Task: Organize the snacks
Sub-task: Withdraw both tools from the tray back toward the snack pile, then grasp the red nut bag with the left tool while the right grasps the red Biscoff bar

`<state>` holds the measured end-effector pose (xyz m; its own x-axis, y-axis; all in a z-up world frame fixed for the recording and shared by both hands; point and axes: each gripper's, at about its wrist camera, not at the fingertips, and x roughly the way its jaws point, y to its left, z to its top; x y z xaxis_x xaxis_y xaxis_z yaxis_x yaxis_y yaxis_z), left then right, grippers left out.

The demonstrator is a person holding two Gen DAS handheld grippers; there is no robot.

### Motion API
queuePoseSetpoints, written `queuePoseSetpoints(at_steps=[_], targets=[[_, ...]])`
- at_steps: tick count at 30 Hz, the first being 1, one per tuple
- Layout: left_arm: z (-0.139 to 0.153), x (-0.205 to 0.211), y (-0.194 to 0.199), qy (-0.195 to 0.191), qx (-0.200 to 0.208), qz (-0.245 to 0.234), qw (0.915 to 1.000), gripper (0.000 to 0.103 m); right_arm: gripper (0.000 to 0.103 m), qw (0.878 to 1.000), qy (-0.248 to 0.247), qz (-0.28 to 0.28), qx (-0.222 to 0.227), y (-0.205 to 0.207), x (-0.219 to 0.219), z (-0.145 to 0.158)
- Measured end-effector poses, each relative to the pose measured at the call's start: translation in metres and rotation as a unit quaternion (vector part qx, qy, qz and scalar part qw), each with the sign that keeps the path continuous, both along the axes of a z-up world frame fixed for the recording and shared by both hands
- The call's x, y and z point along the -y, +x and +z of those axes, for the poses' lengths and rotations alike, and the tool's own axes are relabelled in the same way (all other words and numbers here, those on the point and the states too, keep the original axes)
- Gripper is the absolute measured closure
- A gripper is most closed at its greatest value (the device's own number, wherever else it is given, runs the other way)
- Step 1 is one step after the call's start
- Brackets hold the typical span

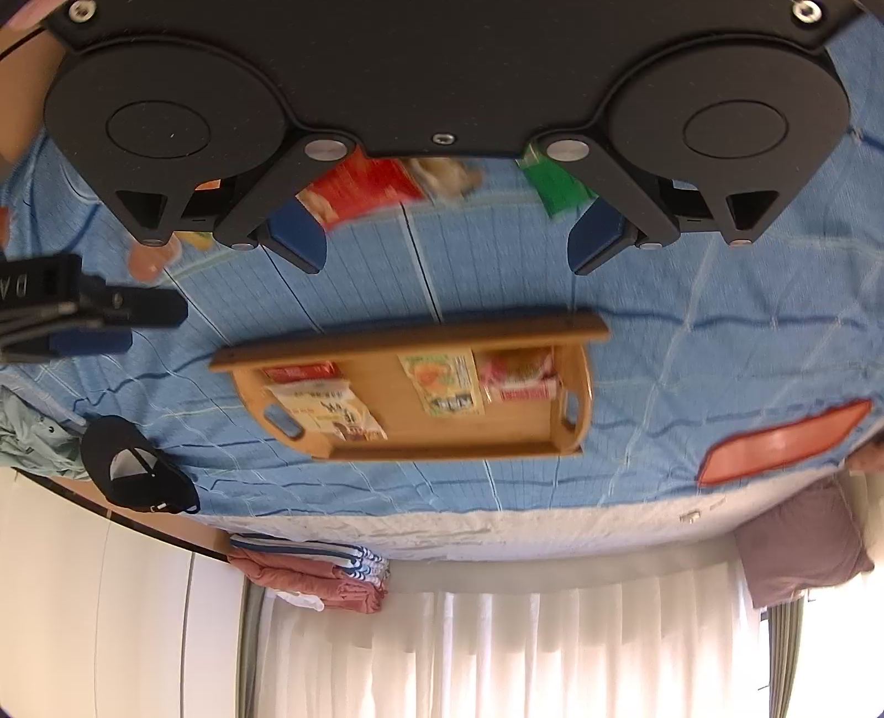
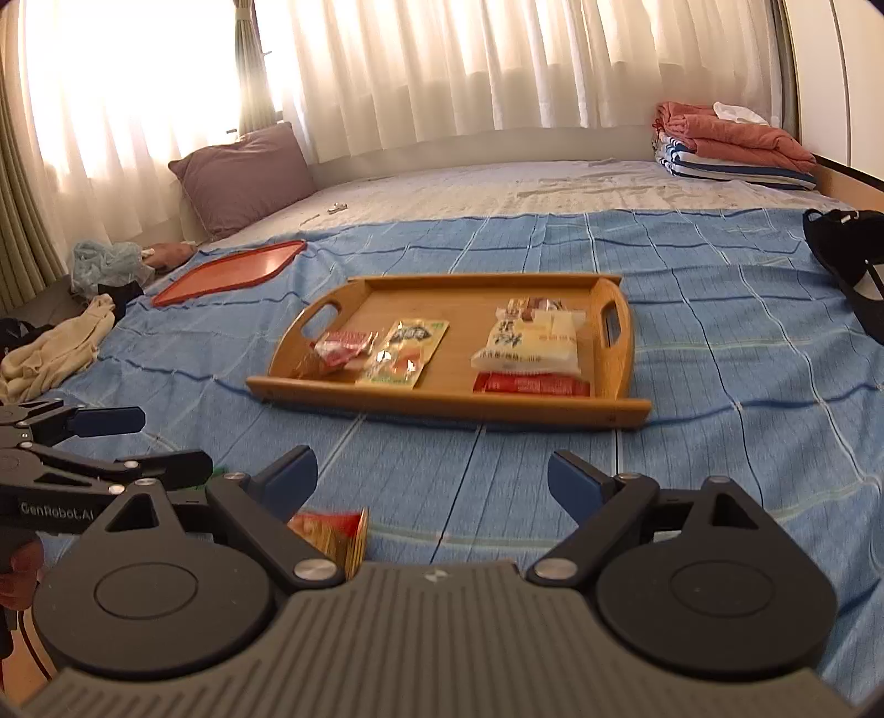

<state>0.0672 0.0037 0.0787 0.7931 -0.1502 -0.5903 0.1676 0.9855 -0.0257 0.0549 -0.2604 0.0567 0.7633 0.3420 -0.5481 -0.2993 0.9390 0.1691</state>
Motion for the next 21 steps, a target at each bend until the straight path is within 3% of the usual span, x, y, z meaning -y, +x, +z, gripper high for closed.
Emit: queuePoseSetpoints(at_steps=[12,14,21], targets=[[-0.035,0.009,-0.010,-0.050,-0.037,0.016,0.9979,0.006,0.005,0.997,-0.051,-0.050,0.034,-0.081,-0.025,-0.056],[-0.040,0.015,-0.008,-0.054,-0.041,0.015,0.9976,0.006,0.001,0.996,-0.063,-0.055,0.041,-0.089,-0.034,-0.062],[-0.050,0.034,0.010,-0.060,-0.070,0.021,0.9955,0.006,0.001,0.992,-0.098,-0.067,0.050,-0.106,-0.064,-0.083]])
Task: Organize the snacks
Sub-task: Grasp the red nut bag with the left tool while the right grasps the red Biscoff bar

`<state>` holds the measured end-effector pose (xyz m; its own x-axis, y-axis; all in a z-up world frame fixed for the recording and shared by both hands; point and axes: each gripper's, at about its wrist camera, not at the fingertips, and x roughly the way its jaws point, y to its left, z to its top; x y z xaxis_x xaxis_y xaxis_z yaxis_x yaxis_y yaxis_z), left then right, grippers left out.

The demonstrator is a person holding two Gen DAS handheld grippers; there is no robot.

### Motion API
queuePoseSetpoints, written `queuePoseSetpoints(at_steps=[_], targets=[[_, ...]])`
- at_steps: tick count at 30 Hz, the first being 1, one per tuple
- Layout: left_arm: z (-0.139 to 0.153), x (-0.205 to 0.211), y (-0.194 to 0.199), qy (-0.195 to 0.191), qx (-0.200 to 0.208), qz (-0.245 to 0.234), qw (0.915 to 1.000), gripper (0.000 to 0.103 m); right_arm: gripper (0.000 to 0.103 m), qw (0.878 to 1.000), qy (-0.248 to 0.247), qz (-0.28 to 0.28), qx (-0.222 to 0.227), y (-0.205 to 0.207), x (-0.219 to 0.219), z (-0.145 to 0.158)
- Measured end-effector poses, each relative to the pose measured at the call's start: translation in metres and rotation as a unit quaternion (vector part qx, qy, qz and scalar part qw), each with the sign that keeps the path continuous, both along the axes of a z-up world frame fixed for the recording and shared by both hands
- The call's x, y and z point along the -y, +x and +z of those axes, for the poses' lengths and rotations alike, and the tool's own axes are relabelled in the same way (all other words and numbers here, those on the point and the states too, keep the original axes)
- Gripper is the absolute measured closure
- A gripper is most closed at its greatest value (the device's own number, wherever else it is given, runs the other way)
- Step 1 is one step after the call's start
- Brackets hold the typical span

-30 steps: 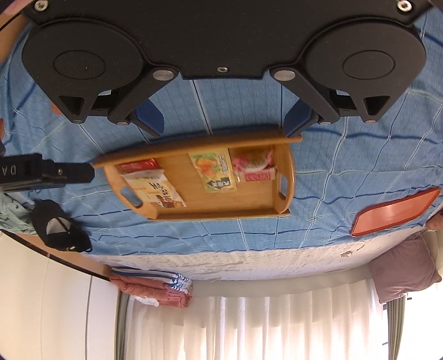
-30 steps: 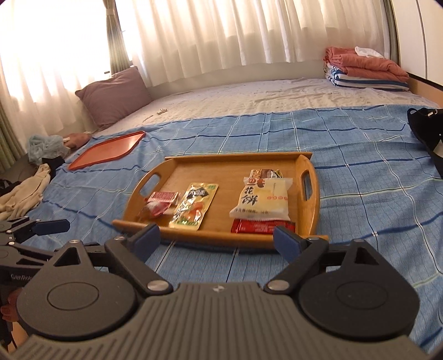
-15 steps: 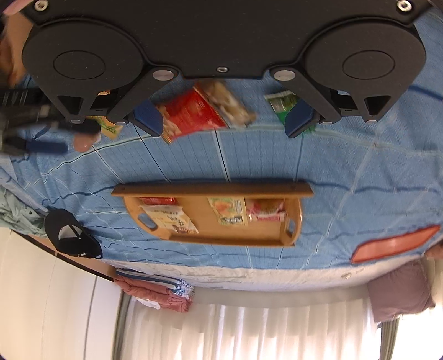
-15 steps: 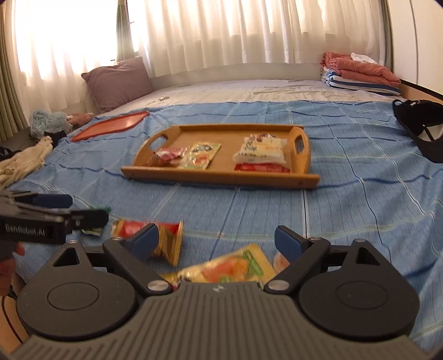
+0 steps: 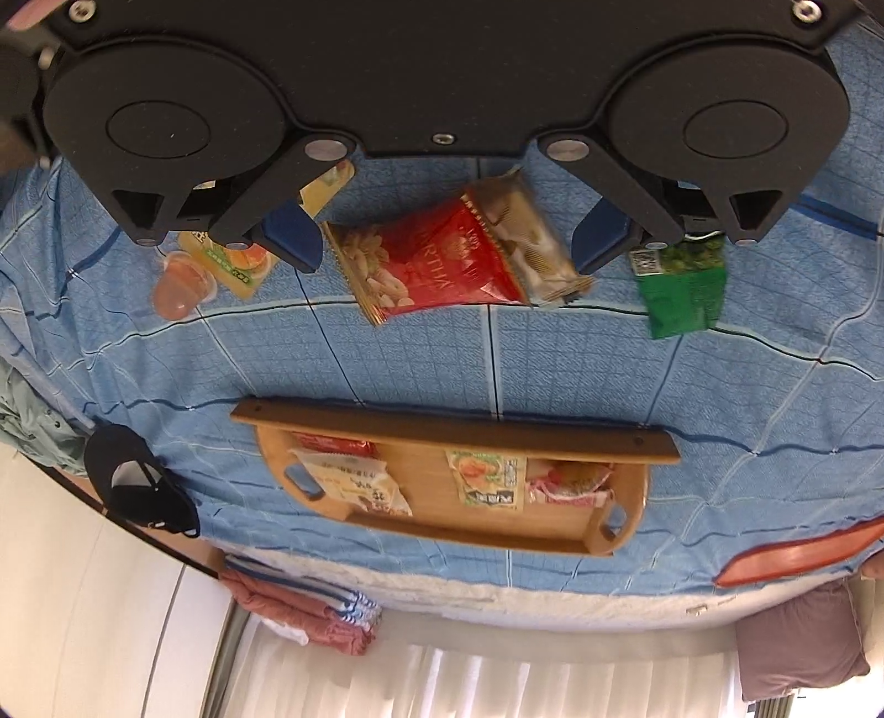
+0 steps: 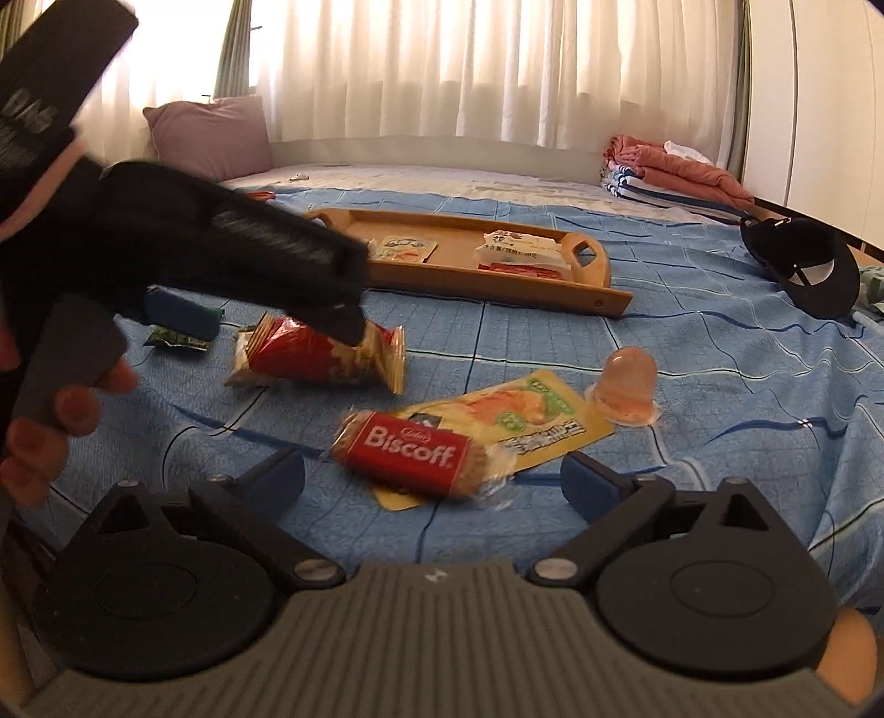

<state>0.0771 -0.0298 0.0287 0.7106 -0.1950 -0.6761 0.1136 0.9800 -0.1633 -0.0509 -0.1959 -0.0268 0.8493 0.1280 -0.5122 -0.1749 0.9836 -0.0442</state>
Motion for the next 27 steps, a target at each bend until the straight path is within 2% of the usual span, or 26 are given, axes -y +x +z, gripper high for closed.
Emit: queuePoseSetpoints(at_steps=[9,12,15,16,17,21,27], targets=[[-0.002,0.018,0.023,-0.013,-0.037,0.004,0.9992,0.006,0.001,0.999,0.004,-0.031,0.017,-0.005,-0.016,-0.010],[-0.003,0.024,0.029,-0.002,-0.045,-0.006,0.9990,0.006,0.001,0.999,0.009,-0.032,0.016,-0.006,-0.016,-0.010],[-0.003,0.030,0.034,0.016,-0.053,-0.002,0.9985,0.019,0.001,0.999,0.010,-0.034,0.018,-0.007,-0.015,-0.010],[-0.003,0.032,0.035,0.023,-0.052,0.000,0.9984,0.038,0.001,0.999,0.011,-0.034,0.018,-0.008,-0.015,-0.010],[-0.004,0.032,0.037,0.022,-0.057,0.000,0.9981,0.041,0.001,0.999,0.013,-0.035,0.019,-0.008,-0.015,-0.010],[-0.004,0.024,0.037,-0.016,-0.064,0.004,0.9978,0.044,0.001,0.999,0.023,-0.041,0.019,-0.010,-0.014,-0.009],[0.011,0.009,0.027,-0.019,-0.038,0.006,0.9991,0.044,0.003,0.998,0.037,-0.041,0.017,-0.007,-0.010,-0.008]])
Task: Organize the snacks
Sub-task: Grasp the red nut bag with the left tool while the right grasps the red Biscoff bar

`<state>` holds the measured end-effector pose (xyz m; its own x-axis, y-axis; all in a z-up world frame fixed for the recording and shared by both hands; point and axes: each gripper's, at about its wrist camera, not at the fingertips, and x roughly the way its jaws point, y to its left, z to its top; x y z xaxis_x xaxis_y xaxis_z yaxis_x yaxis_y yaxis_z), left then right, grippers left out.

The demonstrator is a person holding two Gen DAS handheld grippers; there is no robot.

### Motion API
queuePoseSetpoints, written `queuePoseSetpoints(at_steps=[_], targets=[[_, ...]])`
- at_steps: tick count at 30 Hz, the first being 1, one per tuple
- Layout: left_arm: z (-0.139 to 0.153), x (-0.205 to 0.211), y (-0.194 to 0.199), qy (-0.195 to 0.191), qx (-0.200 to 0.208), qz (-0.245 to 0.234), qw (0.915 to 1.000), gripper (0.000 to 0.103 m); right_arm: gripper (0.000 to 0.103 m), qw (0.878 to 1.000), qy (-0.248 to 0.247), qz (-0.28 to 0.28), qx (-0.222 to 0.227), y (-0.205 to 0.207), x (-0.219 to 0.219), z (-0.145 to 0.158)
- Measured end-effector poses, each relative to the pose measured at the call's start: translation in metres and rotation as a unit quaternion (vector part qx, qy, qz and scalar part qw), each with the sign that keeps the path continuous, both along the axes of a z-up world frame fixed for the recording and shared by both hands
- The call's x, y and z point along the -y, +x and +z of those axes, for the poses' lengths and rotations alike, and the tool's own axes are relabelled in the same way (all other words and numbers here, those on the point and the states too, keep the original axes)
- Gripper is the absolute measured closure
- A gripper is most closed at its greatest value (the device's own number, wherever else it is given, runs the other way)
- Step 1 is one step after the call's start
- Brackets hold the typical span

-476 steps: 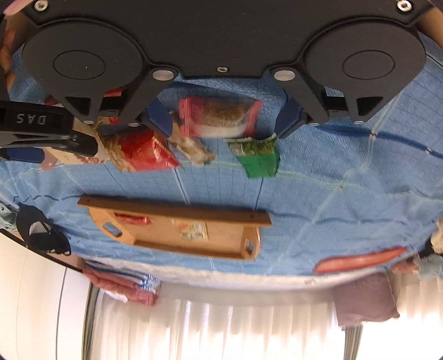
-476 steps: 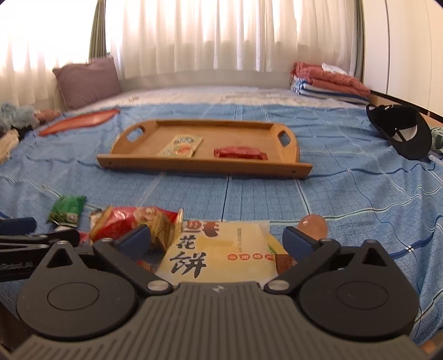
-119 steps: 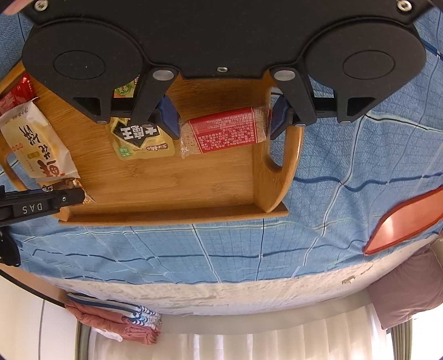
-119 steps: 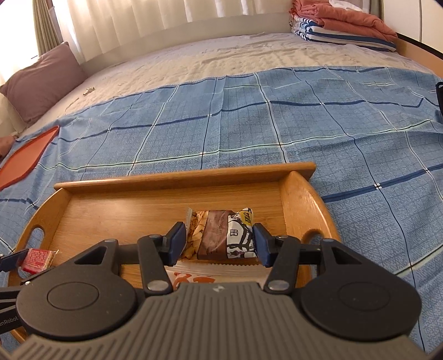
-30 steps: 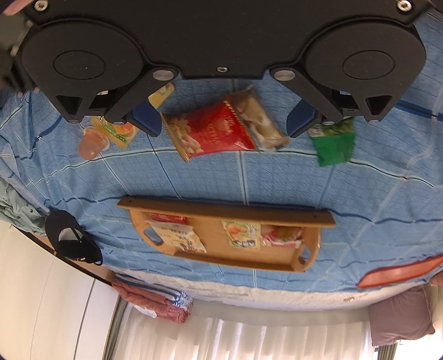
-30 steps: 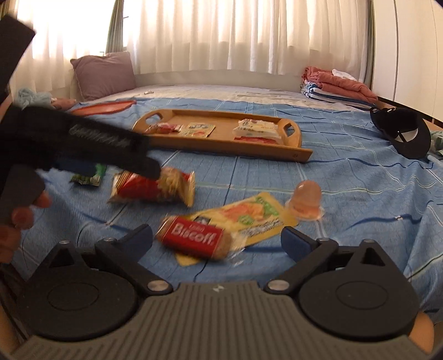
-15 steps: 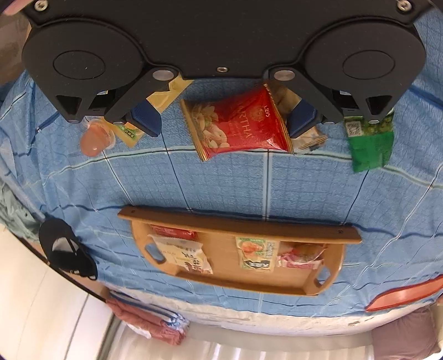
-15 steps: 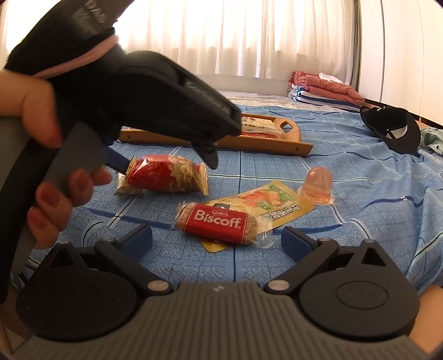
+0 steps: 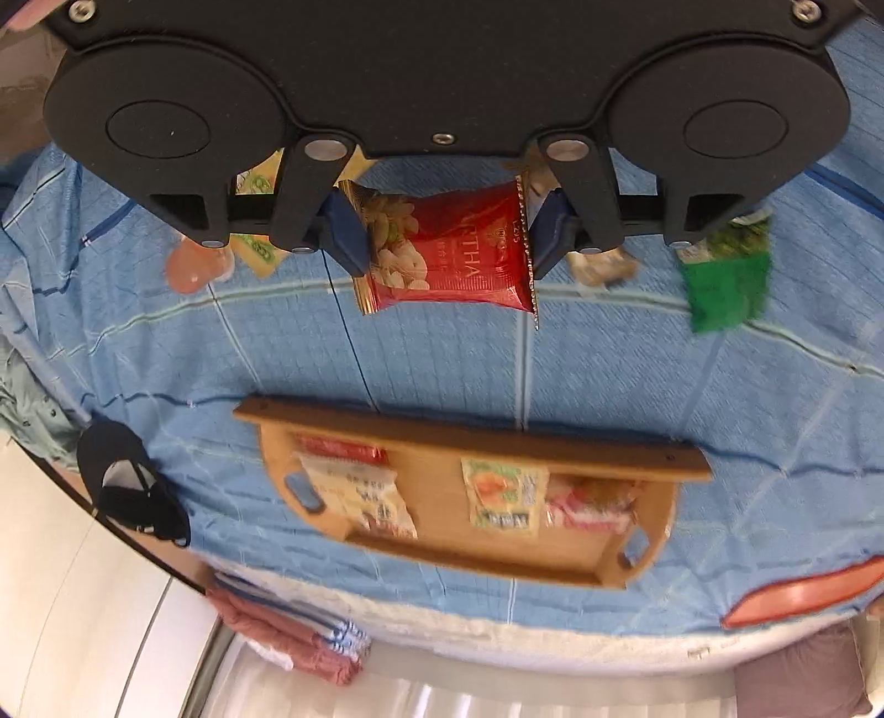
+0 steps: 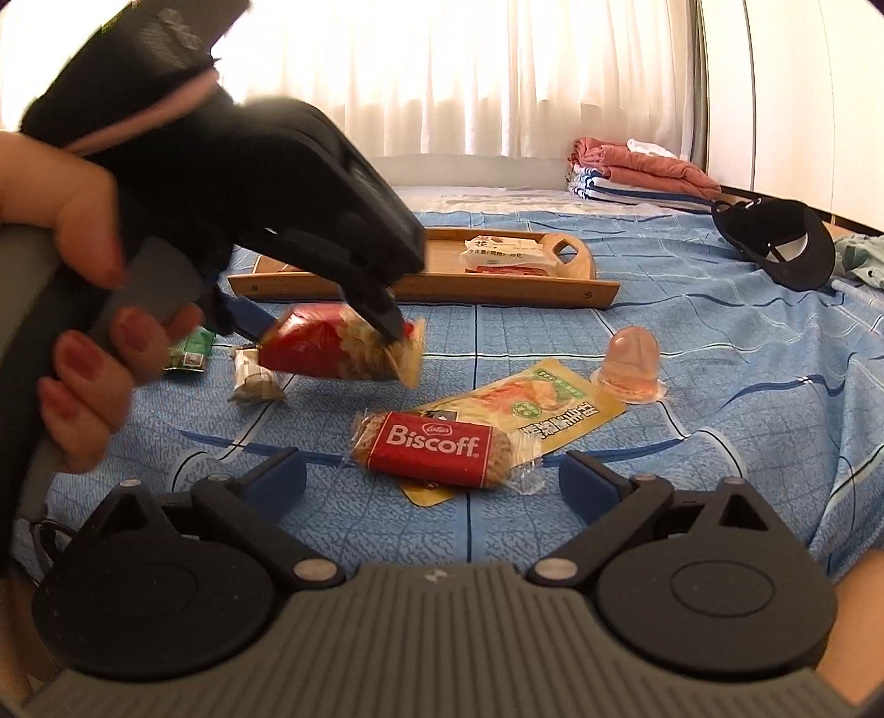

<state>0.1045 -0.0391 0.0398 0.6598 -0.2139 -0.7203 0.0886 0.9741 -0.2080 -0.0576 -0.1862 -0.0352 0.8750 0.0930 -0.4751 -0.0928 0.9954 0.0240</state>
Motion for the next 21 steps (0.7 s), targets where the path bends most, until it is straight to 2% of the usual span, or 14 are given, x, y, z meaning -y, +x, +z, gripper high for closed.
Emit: queuePoseSetpoints(at_steps=[5,8,11,12,14,16,17,20,21], targets=[[0.020,-0.013,-0.007,0.023,0.043,0.005,0.9988,0.044,0.006,1.000,0.017,-0.006,-0.006,0.007,0.001,0.004],[0.025,-0.023,-0.010,0.025,0.049,0.014,0.9984,0.043,0.008,0.999,0.030,-0.028,-0.014,0.012,0.002,0.006],[0.025,-0.031,-0.012,0.030,0.051,0.022,0.9980,0.043,0.016,0.998,0.033,-0.045,-0.021,0.018,0.003,0.005],[0.024,-0.033,-0.013,0.032,0.052,0.024,0.9978,0.043,0.022,0.998,0.036,-0.046,-0.021,0.018,0.004,0.005],[0.023,-0.035,-0.014,0.037,0.054,0.027,0.9975,0.043,0.025,0.998,0.042,-0.042,-0.020,0.017,0.006,0.006],[0.022,-0.038,-0.016,0.040,0.057,0.029,0.9971,0.043,0.036,0.998,0.044,-0.037,-0.011,0.013,0.006,0.009],[0.022,-0.039,-0.017,0.041,0.059,0.030,0.9970,0.043,0.038,0.998,0.043,-0.037,-0.008,0.012,0.007,0.011],[0.022,-0.042,-0.018,0.041,0.062,0.032,0.9968,0.043,0.039,0.998,0.045,-0.033,-0.012,0.013,0.008,0.013],[0.022,-0.042,-0.018,0.040,0.061,0.032,0.9968,0.043,0.035,0.998,0.046,-0.035,-0.013,0.013,0.009,0.013]])
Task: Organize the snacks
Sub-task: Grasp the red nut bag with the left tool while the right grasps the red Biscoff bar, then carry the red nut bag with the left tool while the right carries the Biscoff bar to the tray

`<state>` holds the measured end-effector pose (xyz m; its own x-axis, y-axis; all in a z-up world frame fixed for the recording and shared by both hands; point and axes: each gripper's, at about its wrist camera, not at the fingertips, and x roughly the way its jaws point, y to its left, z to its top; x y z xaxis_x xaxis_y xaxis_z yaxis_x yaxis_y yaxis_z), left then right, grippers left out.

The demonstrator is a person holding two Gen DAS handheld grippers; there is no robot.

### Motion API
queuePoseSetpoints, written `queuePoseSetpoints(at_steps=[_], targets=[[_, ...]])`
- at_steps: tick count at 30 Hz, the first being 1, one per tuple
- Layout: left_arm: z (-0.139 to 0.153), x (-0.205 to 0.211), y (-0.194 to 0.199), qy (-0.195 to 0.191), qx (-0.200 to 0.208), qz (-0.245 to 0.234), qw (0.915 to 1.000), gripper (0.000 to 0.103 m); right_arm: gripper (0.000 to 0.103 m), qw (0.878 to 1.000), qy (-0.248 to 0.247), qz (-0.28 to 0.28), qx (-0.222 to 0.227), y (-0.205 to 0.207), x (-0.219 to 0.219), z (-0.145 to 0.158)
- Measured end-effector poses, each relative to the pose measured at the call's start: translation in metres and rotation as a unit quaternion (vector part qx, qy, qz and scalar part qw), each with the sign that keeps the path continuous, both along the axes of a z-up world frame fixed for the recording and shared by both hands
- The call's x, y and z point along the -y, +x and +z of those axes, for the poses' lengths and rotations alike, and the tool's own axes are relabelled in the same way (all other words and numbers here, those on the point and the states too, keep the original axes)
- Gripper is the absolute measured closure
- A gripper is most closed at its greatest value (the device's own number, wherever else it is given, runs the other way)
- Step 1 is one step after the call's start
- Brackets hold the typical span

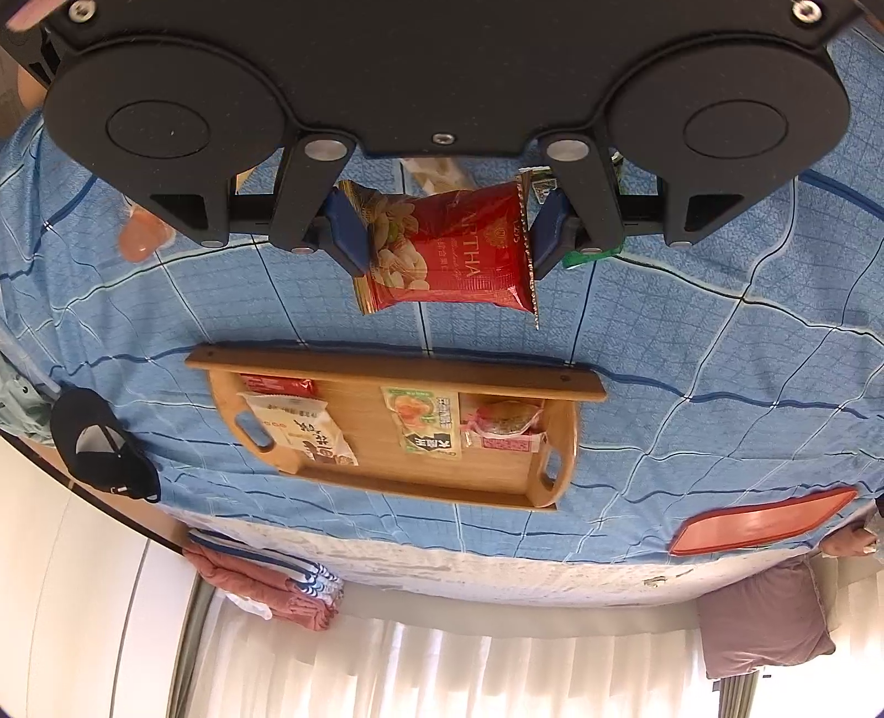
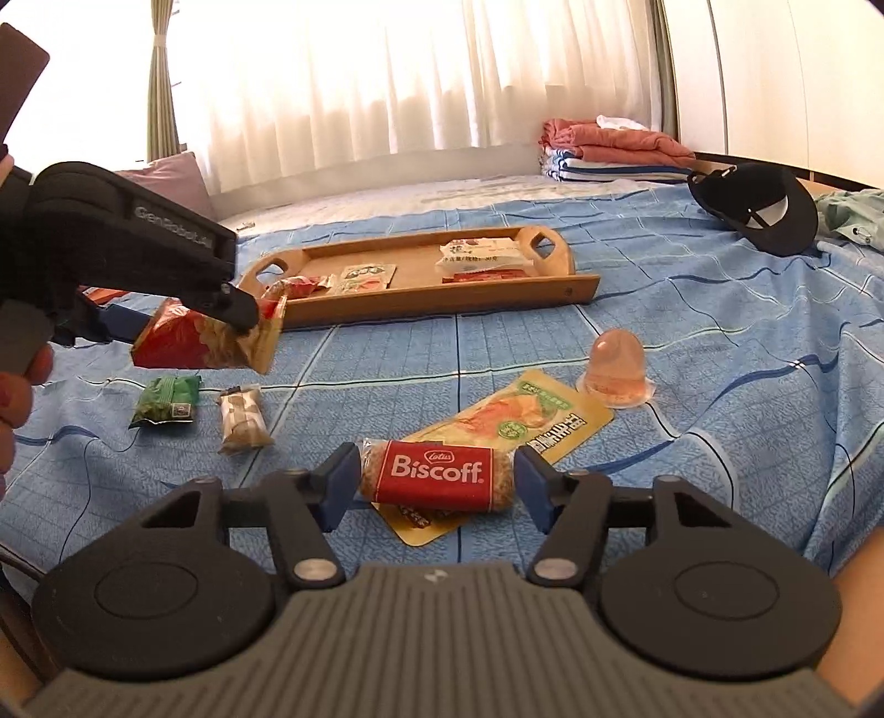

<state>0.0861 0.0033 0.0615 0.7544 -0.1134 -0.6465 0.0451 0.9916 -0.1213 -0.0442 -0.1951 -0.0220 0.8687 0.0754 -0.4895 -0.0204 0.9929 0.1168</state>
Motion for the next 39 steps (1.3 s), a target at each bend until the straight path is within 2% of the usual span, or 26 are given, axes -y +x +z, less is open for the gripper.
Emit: queuePoseSetpoints(at_steps=[1,3,8,10,16,32,39], targets=[[0.000,-0.001,0.000,-0.001,0.000,0.000,1.0000,0.043,0.027,1.000,0.000,-0.005,0.000,0.000,0.001,-0.001],[-0.001,-0.001,-0.001,-0.002,-0.001,-0.002,1.0000,0.043,0.018,1.000,0.000,-0.018,-0.003,0.002,0.002,-0.004],[-0.005,0.000,-0.003,0.003,-0.004,-0.004,1.0000,0.043,0.016,1.000,-0.005,-0.025,-0.014,0.004,0.002,-0.008],[-0.006,0.000,-0.003,0.003,-0.004,-0.004,1.0000,0.043,0.023,1.000,-0.002,-0.013,-0.019,0.006,0.001,-0.008],[-0.006,-0.002,-0.004,0.004,-0.001,-0.004,1.0000,0.043,0.035,1.000,0.020,0.008,-0.016,0.008,0.005,-0.005],[0.015,-0.012,0.017,-0.007,0.024,-0.002,0.9997,0.043,0.036,0.999,0.020,0.014,0.025,0.031,0.023,0.035],[0.033,-0.016,0.043,-0.012,0.031,-0.010,0.9994,0.043,0.036,0.999,0.039,0.028,0.013,0.065,0.041,0.053]])
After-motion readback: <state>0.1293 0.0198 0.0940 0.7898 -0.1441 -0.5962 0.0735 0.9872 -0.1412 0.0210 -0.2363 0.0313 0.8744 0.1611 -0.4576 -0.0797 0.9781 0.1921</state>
